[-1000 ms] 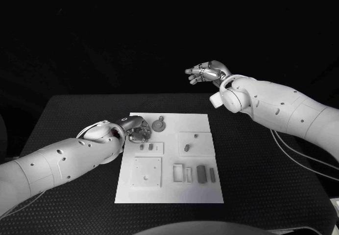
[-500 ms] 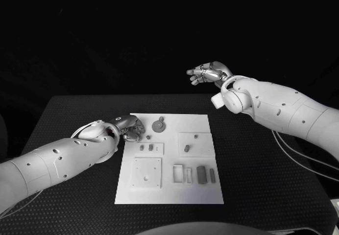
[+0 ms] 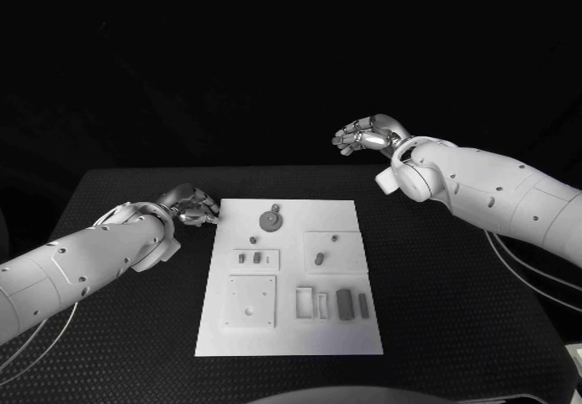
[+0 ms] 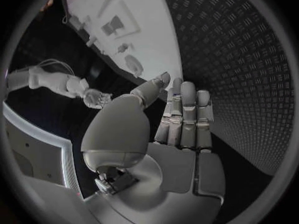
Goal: Assemble the parts on the task board
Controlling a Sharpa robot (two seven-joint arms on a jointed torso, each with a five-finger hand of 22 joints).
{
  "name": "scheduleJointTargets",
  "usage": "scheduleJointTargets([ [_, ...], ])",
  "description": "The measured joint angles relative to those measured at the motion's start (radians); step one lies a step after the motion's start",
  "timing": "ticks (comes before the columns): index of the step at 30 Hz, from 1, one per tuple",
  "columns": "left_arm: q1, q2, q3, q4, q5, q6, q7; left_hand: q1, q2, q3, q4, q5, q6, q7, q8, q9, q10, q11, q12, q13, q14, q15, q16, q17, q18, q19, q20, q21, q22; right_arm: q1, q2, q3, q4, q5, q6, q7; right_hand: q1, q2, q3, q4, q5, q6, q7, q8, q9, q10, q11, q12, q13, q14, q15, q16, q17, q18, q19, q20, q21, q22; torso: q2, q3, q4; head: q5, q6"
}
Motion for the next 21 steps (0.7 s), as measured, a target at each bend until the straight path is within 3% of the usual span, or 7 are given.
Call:
scheduleJointTargets([
  [3, 0.010, -0.033, 0.013, 0.033, 0.128, 0.009, 0.031, -0.078, 0.004, -0.027, 0.038, -0.038, -0.031, 0.008, 0.000, 0.000, -0.029, 0.012, 0.000, -0.006, -0.025, 0.021, -0.087, -0.037, -0.005, -0.024, 0.007, -0.043, -0.020, -0.004, -0.030, -0.012, 0.023, -0.077, 0.010, -0.009, 0.030, 0.000, 0.034, 0.000, -0.001, 0.039, 0.004, 0.021, 0.004, 0.042, -0.013, 0.012, 0.003, 0.034, -0.012, 0.011, 0.009, 0.016, 0.036, -0.001, 0.010, 0.010, 0.000, -0.0005, 0.0034, -0.005, 0.001],
  [5, 0.015, -0.053, 0.020, 0.050, 0.207, 0.016, 0.051, -0.109, 0.006, -0.056, 0.042, -0.040, -0.041, 0.009, 0.000, 0.002, -0.038, 0.021, 0.000, -0.010, -0.039, 0.033, -0.143, -0.057, -0.005, -0.036, 0.008, -0.067, -0.032, -0.012, -0.041, -0.012, 0.043, -0.125, 0.018, -0.015, 0.037, -0.006, 0.050, 0.000, -0.018, 0.050, 0.007, 0.022, 0.004, 0.061, -0.019, 0.011, 0.003, 0.051, -0.019, 0.019, 0.014, 0.016, 0.055, -0.003, 0.016, 0.015, 0.000, -0.0012, 0.0044, -0.007, 0.003],
  [9, 0.025, -0.081, 0.022, 0.082, 0.414, 0.020, 0.104, -0.142, 0.016, -0.094, 0.039, -0.040, -0.048, 0.002, 0.009, 0.007, -0.045, 0.020, 0.000, -0.019, -0.043, 0.063, -0.237, -0.085, -0.005, -0.051, 0.012, -0.105, -0.047, -0.024, -0.066, -0.019, 0.093, -0.271, 0.036, -0.028, 0.067, -0.017, 0.092, 0.001, -0.059, 0.074, 0.000, 0.032, 0.004, 0.109, -0.035, -0.008, 0.003, 0.091, -0.040, 0.043, 0.032, 0.016, 0.101, -0.019, 0.040, 0.026, 0.000, -0.0012, 0.0053, -0.014, 0.006],
  [10, 0.026, -0.083, 0.022, 0.087, 0.464, 0.019, 0.116, -0.158, 0.024, -0.103, 0.048, -0.040, -0.044, -0.002, 0.017, 0.009, -0.036, 0.012, 0.000, -0.020, -0.037, 0.067, -0.252, -0.086, -0.005, -0.051, 0.012, -0.109, -0.049, -0.024, -0.073, -0.027, 0.103, -0.310, 0.039, -0.030, 0.079, -0.021, 0.111, 0.000, -0.066, 0.081, -0.007, 0.035, 0.004, 0.127, -0.039, -0.018, 0.004, 0.105, -0.044, 0.048, 0.039, 0.016, 0.115, -0.023, 0.046, 0.030, -0.001, -0.0012, 0.0057, -0.017, 0.006],
  [12, 0.029, -0.090, 0.022, 0.100, 0.560, 0.017, 0.139, -0.163, 0.029, -0.106, 0.051, -0.040, -0.038, -0.009, 0.019, 0.010, -0.024, -0.001, 0.000, -0.023, -0.020, 0.064, -0.264, -0.086, -0.005, -0.046, 0.008, -0.111, -0.052, -0.024, -0.082, -0.052, 0.123, -0.386, 0.043, -0.036, 0.086, -0.028, 0.128, 0.001, -0.079, 0.089, -0.009, 0.035, 0.004, 0.139, -0.044, -0.033, 0.004, 0.112, -0.050, 0.048, 0.046, 0.016, 0.123, -0.028, 0.047, 0.033, -0.002, -0.0012, 0.0069, -0.021, 0.006],
  [17, 0.031, -0.113, 0.023, 0.135, 0.707, 0.015, 0.172, -0.163, 0.029, -0.111, 0.046, -0.040, -0.037, -0.009, 0.023, 0.010, -0.012, -0.006, 0.000, -0.031, 0.000, 0.059, -0.280, -0.079, -0.005, -0.027, 0.006, -0.118, -0.057, -0.028, -0.089, -0.080, 0.171, -0.559, 0.048, -0.053, 0.102, -0.045, 0.157, 0.008, -0.115, 0.101, -0.012, 0.037, 0.001, 0.175, -0.047, -0.068, 0.006, 0.161, -0.070, 0.075, 0.069, 0.016, 0.177, -0.045, 0.077, 0.048, -0.003, -0.0016, 0.0080, -0.026, 0.010],
  [21, 0.031, -0.125, 0.022, 0.180, 0.762, 0.015, 0.184, -0.163, 0.029, -0.110, 0.042, -0.040, -0.037, -0.009, 0.023, 0.008, -0.008, -0.002, -0.005, -0.034, 0.002, 0.056, -0.285, -0.077, -0.005, -0.027, 0.006, -0.119, -0.057, -0.028, -0.112, -0.112, 0.217, -0.689, 0.047, -0.067, 0.105, -0.048, 0.163, 0.009, -0.125, 0.107, -0.018, 0.040, 0.001, 0.187, -0.052, -0.078, 0.009, 0.179, -0.081, 0.083, 0.080, 0.016, 0.198, -0.056, 0.088, 0.053, -0.004, -0.0025, 0.0089, -0.035, 0.011],
])
